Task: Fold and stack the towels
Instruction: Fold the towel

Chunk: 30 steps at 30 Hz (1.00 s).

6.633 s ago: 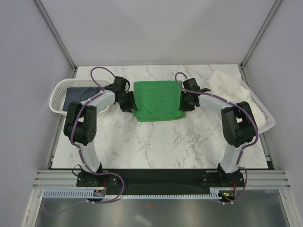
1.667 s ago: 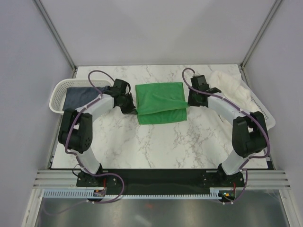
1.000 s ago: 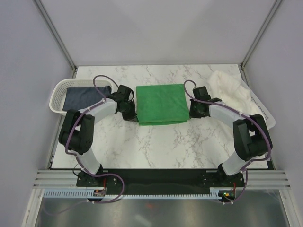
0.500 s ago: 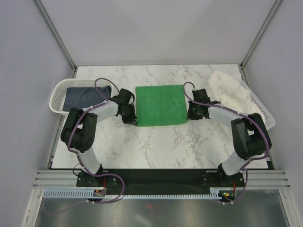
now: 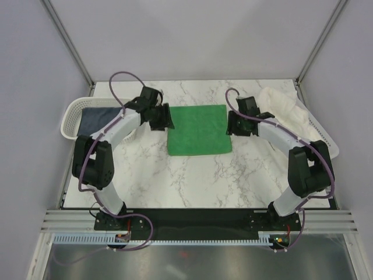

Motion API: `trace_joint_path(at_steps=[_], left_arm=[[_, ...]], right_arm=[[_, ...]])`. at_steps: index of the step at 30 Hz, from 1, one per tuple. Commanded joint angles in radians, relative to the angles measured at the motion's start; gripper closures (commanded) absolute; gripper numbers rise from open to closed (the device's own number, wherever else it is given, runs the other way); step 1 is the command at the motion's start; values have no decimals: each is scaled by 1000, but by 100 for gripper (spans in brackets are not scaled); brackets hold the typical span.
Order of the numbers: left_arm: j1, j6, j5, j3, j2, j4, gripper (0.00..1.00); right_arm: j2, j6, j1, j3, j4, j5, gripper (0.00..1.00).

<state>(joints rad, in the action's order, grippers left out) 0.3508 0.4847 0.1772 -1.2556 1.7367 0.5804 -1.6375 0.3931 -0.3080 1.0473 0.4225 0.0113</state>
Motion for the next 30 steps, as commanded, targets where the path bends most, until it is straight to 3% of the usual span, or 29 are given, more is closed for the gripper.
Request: trace_joint_path(at_steps=[1,8,14,21,30], left_arm=[[-38,-185,30,-212,18,-8,43],[-104,-425,96,-617,326,7,43],[-110,-561,160,-763,500,10,45],[-128,-587,248,-847,629,7,42],[-150,-630,211,-883,685,-4,40]], right_arm=[[-19,-101,6,196,9,11,40],[-382,-267,47,656,15,139,40],[-563,-375,87,853,36,173,42],[-689,-436,112,919,36,249,42],[-766,-450,142,947,27,259,42]])
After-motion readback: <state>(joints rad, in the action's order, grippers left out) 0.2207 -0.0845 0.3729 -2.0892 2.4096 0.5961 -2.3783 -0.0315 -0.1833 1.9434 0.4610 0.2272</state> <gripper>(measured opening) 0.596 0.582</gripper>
